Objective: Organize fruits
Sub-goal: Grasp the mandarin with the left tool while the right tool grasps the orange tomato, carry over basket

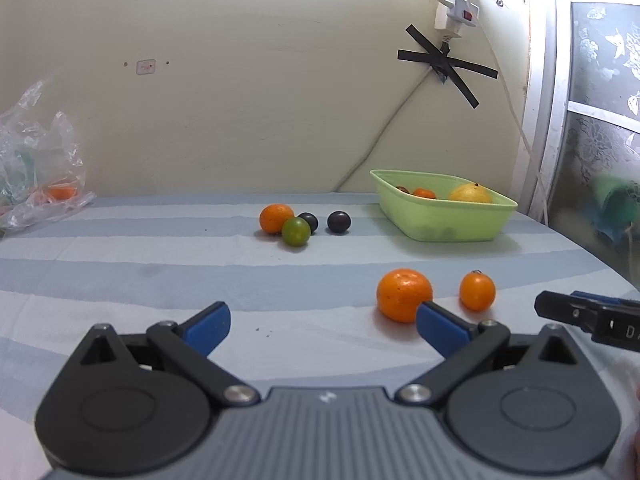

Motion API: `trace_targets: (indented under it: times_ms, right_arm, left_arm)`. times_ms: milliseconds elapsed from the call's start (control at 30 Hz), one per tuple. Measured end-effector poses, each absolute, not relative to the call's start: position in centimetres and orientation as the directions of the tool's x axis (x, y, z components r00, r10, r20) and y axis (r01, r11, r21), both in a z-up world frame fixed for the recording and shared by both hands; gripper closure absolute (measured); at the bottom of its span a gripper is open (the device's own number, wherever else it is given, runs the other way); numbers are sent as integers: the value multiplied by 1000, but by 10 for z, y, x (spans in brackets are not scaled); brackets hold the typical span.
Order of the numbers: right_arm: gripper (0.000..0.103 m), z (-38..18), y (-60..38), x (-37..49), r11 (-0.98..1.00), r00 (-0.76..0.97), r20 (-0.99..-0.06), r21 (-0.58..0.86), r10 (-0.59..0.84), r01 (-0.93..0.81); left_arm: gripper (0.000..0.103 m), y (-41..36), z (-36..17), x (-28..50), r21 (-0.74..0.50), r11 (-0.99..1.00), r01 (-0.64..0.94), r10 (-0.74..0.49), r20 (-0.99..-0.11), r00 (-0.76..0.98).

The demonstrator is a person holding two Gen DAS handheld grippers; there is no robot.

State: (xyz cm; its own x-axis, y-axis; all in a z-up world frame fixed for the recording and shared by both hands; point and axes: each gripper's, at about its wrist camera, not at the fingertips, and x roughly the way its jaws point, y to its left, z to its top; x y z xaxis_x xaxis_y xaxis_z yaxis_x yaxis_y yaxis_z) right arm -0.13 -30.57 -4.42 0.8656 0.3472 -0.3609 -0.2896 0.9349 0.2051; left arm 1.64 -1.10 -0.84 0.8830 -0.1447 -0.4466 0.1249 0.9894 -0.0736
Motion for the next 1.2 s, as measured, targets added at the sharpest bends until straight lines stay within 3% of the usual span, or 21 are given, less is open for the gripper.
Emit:
trace_targets:
  times_ms: [267,500,633,867,900,933,1000,1200]
  right_arm:
    - [36,-45,-306,4,927,849,-376,208,371,-313]
    - [36,-22,-304,28,850,731,-458,124,506,-511]
    - [38,-11,-293,45,782,656,-515,47,552,-622]
    - [44,-28,-269,69,698,564,-602,-16,565,-716]
    - [47,-29,-267,71,691,559,-606,-19,567,-722]
    - [49,-29,-266,73,686,552,-609,-18,569,-727]
    - [64,-32,-266,78,682,544,-611,-9,575,-731]
    - [68,-23,-274,80,692,579,-551,-3,602,-722]
  left_arm:
    - [0,-8,-8,20,-100,980,170,-197,-458,867]
    - [1,-17,4,27,-67,942,330,-323,-460,827]
    - [12,-27,9,50,-80,906,415,-397,-501,769]
    - [34,-48,-4,84,-31,888,458,-381,-608,697]
    - [37,-50,-6,88,-24,888,459,-374,-617,692]
    - [50,-52,-9,90,-18,889,457,-366,-627,688]
    - [61,-54,-11,92,-20,889,457,-367,-627,687]
    - [61,-60,10,111,-64,876,478,-418,-594,687]
